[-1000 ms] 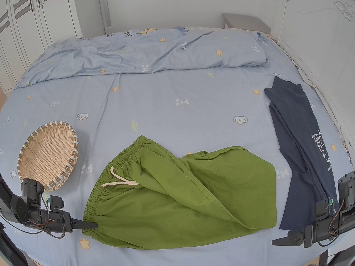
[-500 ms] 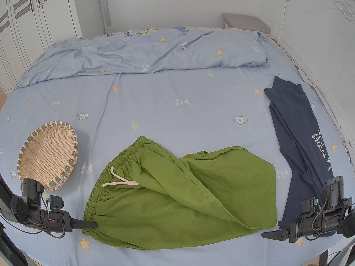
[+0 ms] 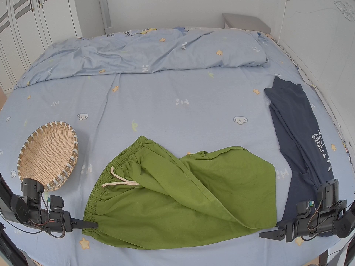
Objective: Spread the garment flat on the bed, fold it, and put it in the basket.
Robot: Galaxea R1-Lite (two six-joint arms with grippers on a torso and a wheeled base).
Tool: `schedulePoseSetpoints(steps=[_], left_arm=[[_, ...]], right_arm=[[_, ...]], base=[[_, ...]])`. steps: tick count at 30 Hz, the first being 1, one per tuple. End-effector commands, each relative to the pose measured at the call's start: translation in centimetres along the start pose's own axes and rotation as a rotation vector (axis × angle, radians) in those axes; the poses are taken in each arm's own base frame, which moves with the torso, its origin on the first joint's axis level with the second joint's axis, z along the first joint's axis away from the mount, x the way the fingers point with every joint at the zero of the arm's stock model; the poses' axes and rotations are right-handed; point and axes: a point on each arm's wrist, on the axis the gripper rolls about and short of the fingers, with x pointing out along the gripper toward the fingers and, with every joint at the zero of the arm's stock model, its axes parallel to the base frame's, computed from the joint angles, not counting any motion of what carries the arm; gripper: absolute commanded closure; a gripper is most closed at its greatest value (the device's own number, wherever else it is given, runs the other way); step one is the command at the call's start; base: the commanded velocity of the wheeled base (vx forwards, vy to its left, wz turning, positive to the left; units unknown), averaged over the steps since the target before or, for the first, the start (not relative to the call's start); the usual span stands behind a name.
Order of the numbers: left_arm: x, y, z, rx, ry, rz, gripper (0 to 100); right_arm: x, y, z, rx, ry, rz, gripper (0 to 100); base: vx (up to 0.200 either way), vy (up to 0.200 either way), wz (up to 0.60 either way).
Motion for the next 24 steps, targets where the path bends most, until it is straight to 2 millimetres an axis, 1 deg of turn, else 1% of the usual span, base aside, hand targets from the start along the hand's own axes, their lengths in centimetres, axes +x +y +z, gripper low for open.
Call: schedulePoseSetpoints(steps=[1,6,24], left_arm=[[0.0,0.0,0.1,0.003,-0.002,0.001,100],[0.0,0.1,0.1,0.003,-0.004,0.001,100],[0.0,0.0,0.0,0.004,-0.002,0.001,100]], right_arm=[[0.9,-0.4,-0.5,0.016,0.031,0.008,0],[1.9,-0.6,-0.4,0.0,0.037,0.019,0],[2.0,-0.6,-0.2,-0.011,0.016,0.018,0]], base=[[0.0,0.0,0.0],[0.0,0.0,0.0],[0.0,0.0,0.0]])
